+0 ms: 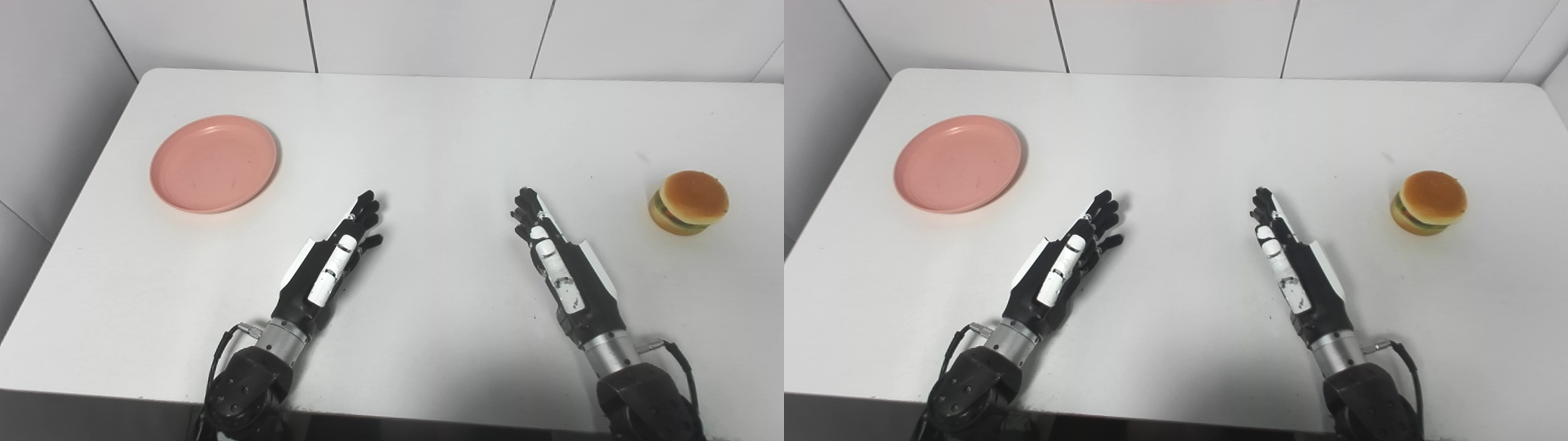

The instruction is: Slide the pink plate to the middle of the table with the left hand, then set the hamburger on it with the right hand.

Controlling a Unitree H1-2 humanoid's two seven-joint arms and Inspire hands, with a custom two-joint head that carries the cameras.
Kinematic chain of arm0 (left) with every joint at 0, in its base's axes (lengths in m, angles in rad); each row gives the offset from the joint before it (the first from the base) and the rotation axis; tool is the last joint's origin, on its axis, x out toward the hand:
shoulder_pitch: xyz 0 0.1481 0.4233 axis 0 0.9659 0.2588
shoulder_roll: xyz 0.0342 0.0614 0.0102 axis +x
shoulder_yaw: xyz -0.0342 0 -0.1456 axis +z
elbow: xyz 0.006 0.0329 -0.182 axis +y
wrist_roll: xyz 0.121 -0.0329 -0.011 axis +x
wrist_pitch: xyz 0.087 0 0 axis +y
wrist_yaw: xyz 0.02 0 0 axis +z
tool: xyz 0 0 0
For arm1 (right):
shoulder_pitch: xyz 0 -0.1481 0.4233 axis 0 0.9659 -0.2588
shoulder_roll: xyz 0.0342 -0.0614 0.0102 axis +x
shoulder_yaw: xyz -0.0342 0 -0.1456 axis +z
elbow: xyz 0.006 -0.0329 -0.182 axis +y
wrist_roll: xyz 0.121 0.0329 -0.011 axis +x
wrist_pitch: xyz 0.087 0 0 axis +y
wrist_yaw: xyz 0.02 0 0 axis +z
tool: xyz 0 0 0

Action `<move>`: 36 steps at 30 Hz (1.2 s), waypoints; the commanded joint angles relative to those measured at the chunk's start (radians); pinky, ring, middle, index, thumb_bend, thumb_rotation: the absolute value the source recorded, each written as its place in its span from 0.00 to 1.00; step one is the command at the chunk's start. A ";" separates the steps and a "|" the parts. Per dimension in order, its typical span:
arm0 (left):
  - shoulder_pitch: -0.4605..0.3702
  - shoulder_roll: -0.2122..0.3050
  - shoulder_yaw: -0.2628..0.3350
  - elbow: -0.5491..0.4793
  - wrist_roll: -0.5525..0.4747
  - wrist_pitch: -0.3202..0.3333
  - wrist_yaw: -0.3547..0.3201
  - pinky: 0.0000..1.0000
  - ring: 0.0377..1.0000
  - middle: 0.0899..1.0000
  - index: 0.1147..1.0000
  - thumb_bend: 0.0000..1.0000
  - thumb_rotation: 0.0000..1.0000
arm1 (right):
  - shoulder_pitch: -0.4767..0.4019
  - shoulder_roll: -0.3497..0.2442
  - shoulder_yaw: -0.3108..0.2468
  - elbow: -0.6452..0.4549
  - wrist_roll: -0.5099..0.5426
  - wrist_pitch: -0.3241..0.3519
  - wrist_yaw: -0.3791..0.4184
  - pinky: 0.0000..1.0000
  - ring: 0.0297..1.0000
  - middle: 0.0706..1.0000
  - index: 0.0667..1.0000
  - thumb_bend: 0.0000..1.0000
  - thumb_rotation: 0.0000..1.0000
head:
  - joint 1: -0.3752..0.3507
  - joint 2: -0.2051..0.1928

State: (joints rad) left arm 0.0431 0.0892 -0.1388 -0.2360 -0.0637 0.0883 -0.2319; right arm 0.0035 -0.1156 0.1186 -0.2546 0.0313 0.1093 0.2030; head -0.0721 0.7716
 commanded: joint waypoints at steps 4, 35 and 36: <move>-0.001 0.005 0.000 -0.022 0.009 -0.047 0.004 1.00 1.00 1.00 1.00 0.42 1.00 | -0.018 0.000 0.002 -0.019 -0.003 -0.034 0.001 1.00 1.00 1.00 1.00 0.19 1.00 | -0.001 0.003; -0.004 -0.001 -0.011 0.017 0.025 -0.085 0.005 1.00 1.00 1.00 1.00 0.43 1.00 | -0.018 -0.005 -0.003 0.008 -0.002 -0.042 0.007 1.00 1.00 1.00 1.00 0.20 1.00 | 0.063 -0.052; -0.005 -0.003 -0.014 0.028 0.032 -0.096 0.007 1.00 1.00 1.00 1.00 0.44 1.00 | -0.018 -0.009 -0.005 0.015 0.001 -0.047 0.009 1.00 1.00 1.00 1.00 0.19 1.00 | 0.085 -0.066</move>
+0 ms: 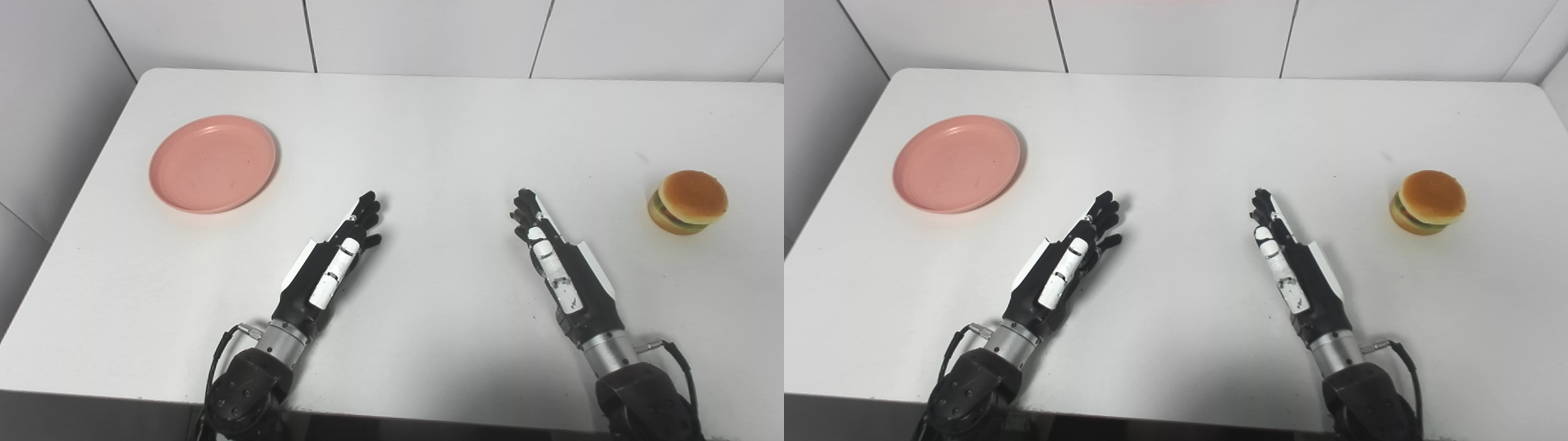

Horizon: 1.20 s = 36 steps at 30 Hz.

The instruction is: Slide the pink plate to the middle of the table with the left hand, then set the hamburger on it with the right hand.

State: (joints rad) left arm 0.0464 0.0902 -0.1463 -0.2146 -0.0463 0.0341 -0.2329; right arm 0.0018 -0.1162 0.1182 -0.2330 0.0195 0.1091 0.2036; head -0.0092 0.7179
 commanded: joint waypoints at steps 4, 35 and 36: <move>-0.006 -0.024 -0.019 0.045 0.040 -0.064 0.023 1.00 1.00 1.00 1.00 0.45 1.00 | -0.015 -0.026 -0.012 0.024 0.041 -0.073 0.031 1.00 1.00 1.00 1.00 0.19 1.00 | 0.100 -0.069; 0.005 -0.099 -0.083 0.099 0.169 -0.092 0.092 1.00 1.00 1.00 1.00 0.41 1.00 | 0.003 -0.076 -0.023 0.028 0.089 -0.107 0.072 1.00 1.00 1.00 1.00 0.03 1.00 | 0.306 -0.170; 0.007 -0.100 -0.082 0.094 0.166 -0.089 0.091 1.00 1.00 1.00 1.00 0.41 1.00 | 0.003 -0.074 -0.024 0.025 0.095 -0.103 0.072 1.00 1.00 1.00 1.00 0.03 1.00 | 0.306 -0.170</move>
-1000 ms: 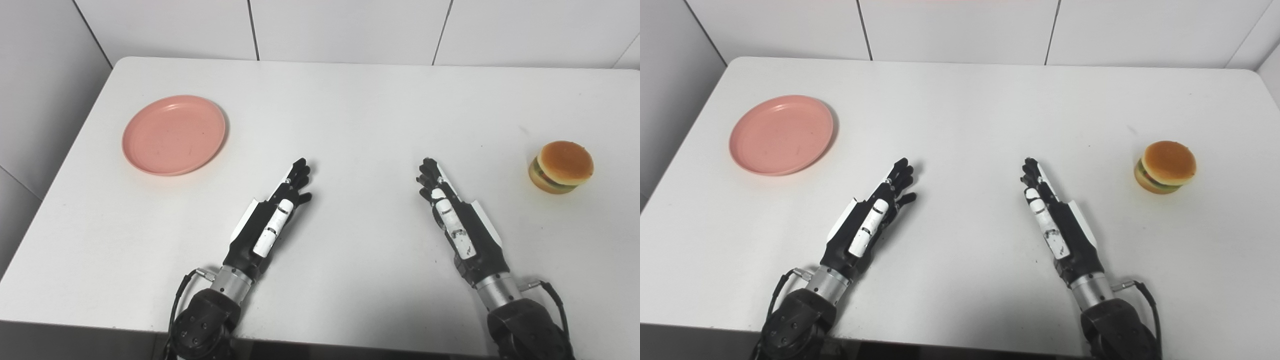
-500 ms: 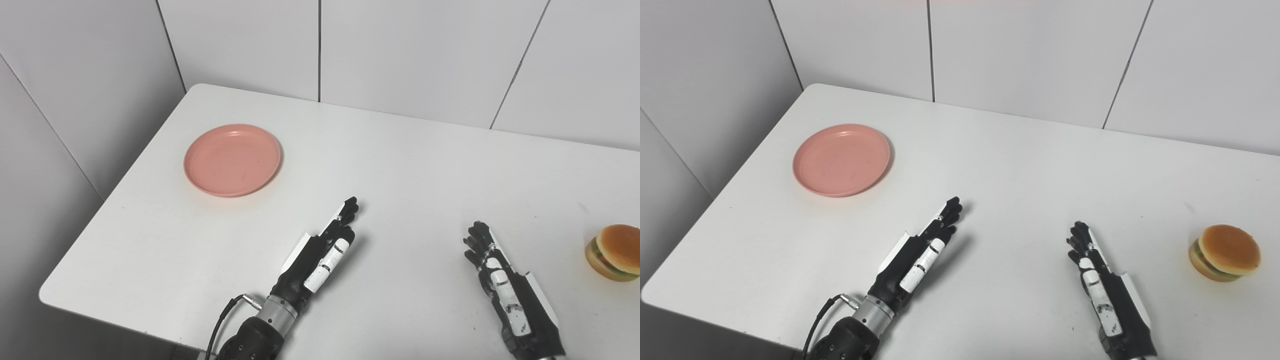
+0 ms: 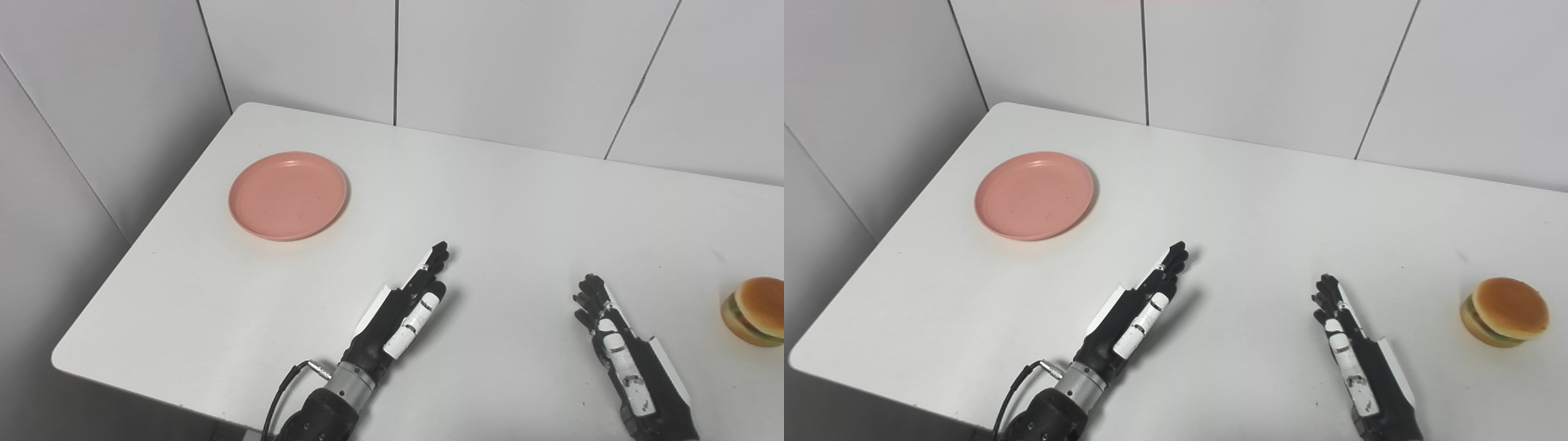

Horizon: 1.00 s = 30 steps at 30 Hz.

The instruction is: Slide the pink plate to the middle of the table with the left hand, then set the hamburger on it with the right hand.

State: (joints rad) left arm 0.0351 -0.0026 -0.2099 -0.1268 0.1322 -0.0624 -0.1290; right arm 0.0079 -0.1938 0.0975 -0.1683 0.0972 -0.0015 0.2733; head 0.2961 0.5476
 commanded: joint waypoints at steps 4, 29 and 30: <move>0.020 -0.004 -0.016 -0.015 -0.028 0.028 -0.019 1.00 1.00 1.00 1.00 0.41 1.00 | -0.003 0.009 0.002 -0.042 0.009 0.012 -0.003 1.00 1.00 1.00 1.00 0.04 1.00 | -0.004 0.002; -0.111 0.073 0.087 -0.255 -0.104 0.164 -0.036 1.00 1.00 1.00 1.00 0.48 1.00 | -0.016 0.040 0.014 -0.029 -0.006 0.035 -0.008 1.00 1.00 1.00 1.00 0.08 1.00 | 0.021 -0.013; -0.119 0.075 0.091 -0.257 -0.104 0.165 -0.034 1.00 1.00 1.00 1.00 0.49 1.00 | -0.016 0.040 0.014 -0.029 -0.007 0.036 -0.008 1.00 1.00 1.00 1.00 0.07 1.00 | 0.021 -0.013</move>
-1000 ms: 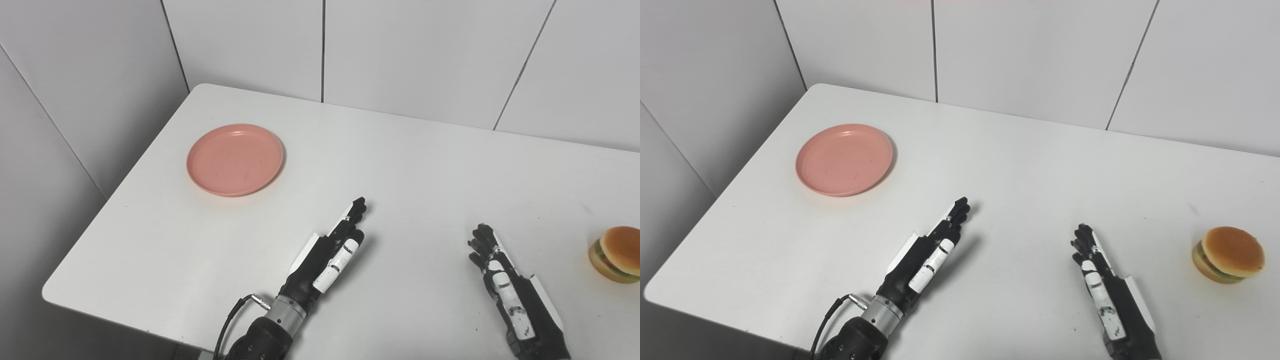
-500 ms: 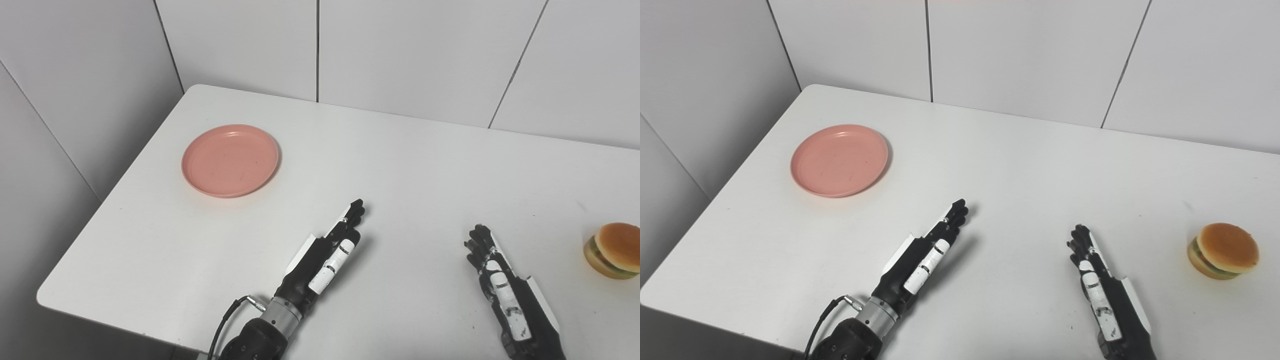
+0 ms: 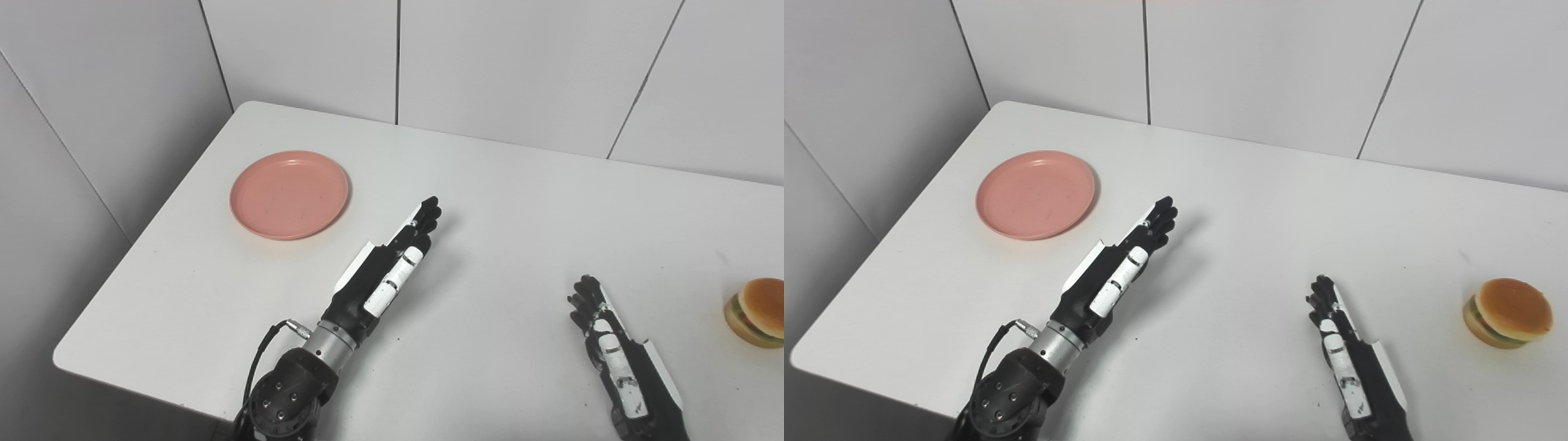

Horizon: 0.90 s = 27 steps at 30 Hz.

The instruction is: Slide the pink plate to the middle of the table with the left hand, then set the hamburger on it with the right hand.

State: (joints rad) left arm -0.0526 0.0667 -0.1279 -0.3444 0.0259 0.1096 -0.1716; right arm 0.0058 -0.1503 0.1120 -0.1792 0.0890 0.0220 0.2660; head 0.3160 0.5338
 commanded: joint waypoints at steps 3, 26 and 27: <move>-0.061 0.007 0.031 -0.048 -0.017 0.006 0.010 1.00 1.00 1.00 1.00 0.51 1.00 | -0.014 -0.006 -0.001 -0.020 0.003 0.015 0.000 1.00 1.00 1.00 1.00 0.07 1.00 | 0.004 0.001; -0.341 0.109 0.318 0.032 -0.161 0.087 0.092 0.92 0.92 0.92 0.91 0.43 1.00 | -0.013 -0.007 -0.004 -0.038 0.014 0.042 0.001 1.00 1.00 1.00 1.00 0.01 1.00 | 0.018 0.007; -0.354 0.118 0.332 0.045 -0.172 0.095 0.096 0.92 0.92 0.92 0.91 0.43 1.00 | -0.013 -0.009 -0.003 -0.036 0.014 0.039 0.002 1.00 1.00 1.00 1.00 0.01 1.00 | 0.017 0.008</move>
State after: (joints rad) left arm -0.3592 0.1604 0.1881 -0.2906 -0.1294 0.2083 -0.0879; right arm 0.0009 -0.1545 0.1120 -0.1930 0.0959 0.0541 0.2659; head 0.3329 0.5415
